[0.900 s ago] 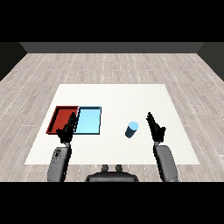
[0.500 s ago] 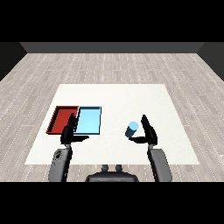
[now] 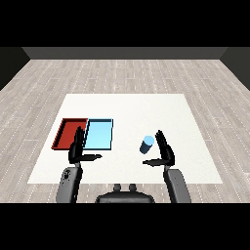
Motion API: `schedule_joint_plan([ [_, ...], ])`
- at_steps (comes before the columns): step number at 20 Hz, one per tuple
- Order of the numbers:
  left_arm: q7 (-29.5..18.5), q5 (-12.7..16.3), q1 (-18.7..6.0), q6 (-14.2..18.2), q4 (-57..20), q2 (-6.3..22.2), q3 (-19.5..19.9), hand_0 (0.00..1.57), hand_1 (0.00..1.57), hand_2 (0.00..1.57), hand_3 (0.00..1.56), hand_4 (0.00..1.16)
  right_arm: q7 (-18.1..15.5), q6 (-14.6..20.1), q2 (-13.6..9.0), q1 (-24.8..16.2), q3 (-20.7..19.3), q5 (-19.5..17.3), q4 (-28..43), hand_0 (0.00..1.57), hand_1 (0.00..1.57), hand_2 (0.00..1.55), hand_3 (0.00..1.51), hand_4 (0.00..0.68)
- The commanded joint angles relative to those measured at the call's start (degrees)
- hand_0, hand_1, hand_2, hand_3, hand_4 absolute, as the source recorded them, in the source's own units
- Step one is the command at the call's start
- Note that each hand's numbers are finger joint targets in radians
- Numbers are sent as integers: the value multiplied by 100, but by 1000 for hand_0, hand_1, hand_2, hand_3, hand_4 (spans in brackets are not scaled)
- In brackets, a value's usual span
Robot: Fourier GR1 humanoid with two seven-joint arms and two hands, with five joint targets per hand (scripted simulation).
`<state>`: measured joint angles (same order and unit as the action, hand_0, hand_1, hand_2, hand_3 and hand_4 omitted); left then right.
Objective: Pick the blue can and put it in the blue box
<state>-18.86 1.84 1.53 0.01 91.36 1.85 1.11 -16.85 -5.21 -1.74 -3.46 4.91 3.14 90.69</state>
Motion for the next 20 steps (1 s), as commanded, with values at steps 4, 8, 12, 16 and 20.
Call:
schedule_joint_plan([
  [4,-602,202,-166,-251,-622,122,306,0,0,0,0,0,-360,-96,77,-50,41,-70,-185,0,0,0,0,0],
  [8,-512,68,181,-191,-278,122,207,0,0,0,0,0,-270,5,150,-332,103,-84,86,0,0,0,0,0],
  [12,-78,-38,206,-15,257,-15,-32,0,0,0,0,0,-311,-166,37,-314,-27,1,-55,0,0,0,0,0],
  [16,-214,3,71,-88,-29,9,51,0,0,0,0,0,141,-297,-158,34,-399,315,48,0,0,0,0,0],
  [20,-546,-88,605,-193,151,139,99,0,0,0,0,0,-447,-81,23,414,-444,29,-1071,0,0,0,0,0],
])
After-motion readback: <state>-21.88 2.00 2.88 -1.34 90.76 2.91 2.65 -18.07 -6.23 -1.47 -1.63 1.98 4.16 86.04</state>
